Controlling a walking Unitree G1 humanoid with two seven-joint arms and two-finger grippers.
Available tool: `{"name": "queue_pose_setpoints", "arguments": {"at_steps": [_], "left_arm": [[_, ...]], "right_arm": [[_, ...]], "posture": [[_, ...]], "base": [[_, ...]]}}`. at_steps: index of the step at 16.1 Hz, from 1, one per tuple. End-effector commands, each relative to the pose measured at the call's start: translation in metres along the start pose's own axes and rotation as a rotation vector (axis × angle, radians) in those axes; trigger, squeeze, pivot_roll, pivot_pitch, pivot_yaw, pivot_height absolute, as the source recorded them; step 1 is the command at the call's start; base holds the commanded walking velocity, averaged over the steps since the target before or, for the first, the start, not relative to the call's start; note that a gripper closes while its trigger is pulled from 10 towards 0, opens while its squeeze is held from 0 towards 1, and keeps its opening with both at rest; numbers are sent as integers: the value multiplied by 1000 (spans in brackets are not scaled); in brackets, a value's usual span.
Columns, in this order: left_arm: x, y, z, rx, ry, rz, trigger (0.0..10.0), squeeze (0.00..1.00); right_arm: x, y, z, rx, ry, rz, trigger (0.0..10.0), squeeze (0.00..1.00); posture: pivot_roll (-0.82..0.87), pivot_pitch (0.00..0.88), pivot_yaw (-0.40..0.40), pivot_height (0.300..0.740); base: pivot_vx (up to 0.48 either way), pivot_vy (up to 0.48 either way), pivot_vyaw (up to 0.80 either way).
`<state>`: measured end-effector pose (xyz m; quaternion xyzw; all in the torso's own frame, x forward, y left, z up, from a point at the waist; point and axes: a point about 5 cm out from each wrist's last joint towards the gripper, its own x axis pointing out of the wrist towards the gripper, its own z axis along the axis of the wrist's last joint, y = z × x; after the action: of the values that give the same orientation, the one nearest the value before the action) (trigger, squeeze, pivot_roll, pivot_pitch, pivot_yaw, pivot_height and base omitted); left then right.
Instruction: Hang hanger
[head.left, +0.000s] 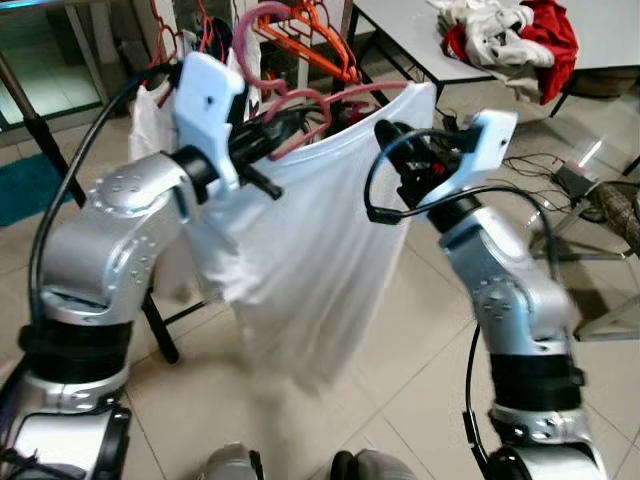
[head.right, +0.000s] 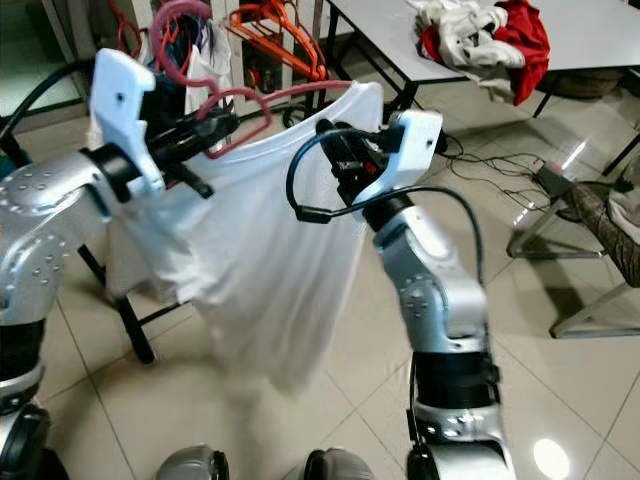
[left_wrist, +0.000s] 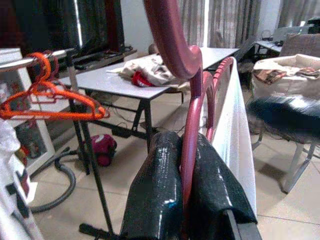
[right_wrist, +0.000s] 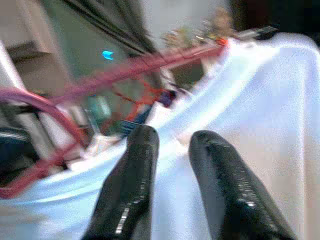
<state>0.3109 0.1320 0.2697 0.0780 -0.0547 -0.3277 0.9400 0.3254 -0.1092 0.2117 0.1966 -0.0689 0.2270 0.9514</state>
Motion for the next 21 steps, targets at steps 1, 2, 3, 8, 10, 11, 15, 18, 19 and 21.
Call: {"name": "queue_pose_setpoints", "arguments": {"at_steps": [1, 2, 3, 8, 10, 11, 15, 18, 19, 21], "left_arm": [[2, -7, 17, 54, -57, -18, 10000, 0], [3, -11, 17, 58, -59, -25, 10000, 0], [3, -10, 16, 61, -58, -17, 10000, 0], [7, -10, 13, 97, -44, 5, 10000, 0], [9, -15, 14, 126, -40, -20, 10000, 0], [9, -17, 14, 127, -43, -26, 10000, 0], [11, -27, 16, 124, -59, -53, 10000, 0], [12, -27, 17, 125, -71, -49, 10000, 0], [12, -28, 17, 127, -72, -52, 10000, 0], [14, -31, 17, 166, -69, -74, 10000, 0]], "right_arm": [[3, -3, 9, -31, -42, -41, 10000, 1000], [5, -4, 13, -118, -52, -105, 10000, 1000], [6, -4, 14, -163, -53, -132, 10000, 1000], [12, 15, 26, -164, -141, -121, 10000, 1000], [16, 12, 25, -193, -126, -166, 10000, 0], [18, 9, 24, -216, -114, -195, 10000, 0], [27, -5, 23, -349, -60, -294, 10000, 0], [29, -6, 24, -359, -54, -313, 10000, 0], [29, -7, 23, -363, -51, -315, 10000, 0], [30, -9, 21, -388, -30, -350, 10000, 0]], "posture": [[5, 65, -81, 740], [4, 66, -83, 740], [4, 66, -84, 740], [-2, 66, -78, 740], [-1, 67, -75, 740], [-1, 65, -76, 740], [6, 65, -80, 740], [9, 56, -82, 740], [9, 56, -82, 740], [10, 47, -80, 740]], "base": [[0, 0, 0], [0, 0, 0], [0, 0, 0], [0, 0, 0], [0, 0, 0], [0, 0, 0], [0, 0, 0], [0, 0, 0], [0, 0, 0], [0, 0, 0]]}}
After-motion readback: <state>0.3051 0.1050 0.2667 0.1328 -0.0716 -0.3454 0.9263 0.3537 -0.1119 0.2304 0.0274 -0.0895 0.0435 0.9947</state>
